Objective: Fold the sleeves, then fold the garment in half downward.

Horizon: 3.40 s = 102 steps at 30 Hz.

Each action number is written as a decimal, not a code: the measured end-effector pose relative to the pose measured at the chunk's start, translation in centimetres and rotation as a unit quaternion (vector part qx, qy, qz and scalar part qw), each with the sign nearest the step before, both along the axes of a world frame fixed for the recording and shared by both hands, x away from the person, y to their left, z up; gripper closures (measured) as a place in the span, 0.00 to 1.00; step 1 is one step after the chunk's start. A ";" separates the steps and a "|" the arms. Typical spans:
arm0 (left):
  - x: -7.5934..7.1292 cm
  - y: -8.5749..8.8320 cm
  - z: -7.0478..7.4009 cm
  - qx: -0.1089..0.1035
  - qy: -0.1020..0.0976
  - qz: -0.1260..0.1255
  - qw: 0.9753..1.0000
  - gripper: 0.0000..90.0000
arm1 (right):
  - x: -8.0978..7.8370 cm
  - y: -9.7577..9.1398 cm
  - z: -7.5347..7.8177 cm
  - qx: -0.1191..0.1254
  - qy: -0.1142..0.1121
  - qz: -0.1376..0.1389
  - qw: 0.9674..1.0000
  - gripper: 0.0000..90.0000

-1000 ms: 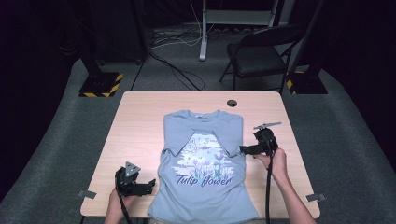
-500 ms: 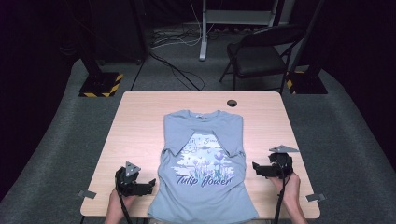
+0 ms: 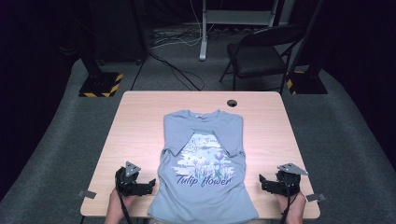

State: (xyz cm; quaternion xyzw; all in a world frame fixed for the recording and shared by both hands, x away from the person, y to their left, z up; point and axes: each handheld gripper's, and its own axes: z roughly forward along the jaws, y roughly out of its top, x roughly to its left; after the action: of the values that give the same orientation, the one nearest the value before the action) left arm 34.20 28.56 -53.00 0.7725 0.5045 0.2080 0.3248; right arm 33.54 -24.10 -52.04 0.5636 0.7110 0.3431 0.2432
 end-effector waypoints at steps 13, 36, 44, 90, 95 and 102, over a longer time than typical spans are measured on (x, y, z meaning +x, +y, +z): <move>0.0 0.0 0.0 0.000 0.000 -0.001 1.000 0.00 | -0.3 0.4 -0.8 -0.029 0.026 0.000 0.999 0.00; -0.1 0.0 0.0 0.000 -0.001 -0.001 1.000 0.00 | -0.1 0.4 -0.8 -0.028 0.026 0.000 0.999 0.00; 0.0 -0.2 0.0 0.001 0.000 0.003 1.000 0.00 | -0.1 0.5 -0.8 -0.029 0.026 0.001 0.999 0.00; 7.7 -4.5 1.0 0.020 0.047 0.008 0.999 0.02 | 8.5 5.6 0.1 -0.045 0.076 0.082 0.993 0.01; 7.8 -4.5 1.1 0.023 0.051 0.006 0.998 0.02 | 8.4 5.6 0.2 -0.048 0.077 0.083 0.992 0.01; 7.6 -4.4 1.1 0.023 0.054 0.005 0.998 0.02 | 8.1 5.5 0.1 -0.047 0.073 0.082 0.993 0.02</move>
State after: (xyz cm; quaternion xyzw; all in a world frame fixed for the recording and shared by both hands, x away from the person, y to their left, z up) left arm 41.84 24.12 -51.90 0.7874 0.5200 0.1795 0.2780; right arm 41.63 -18.64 -51.91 0.5151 0.7860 0.2858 0.1878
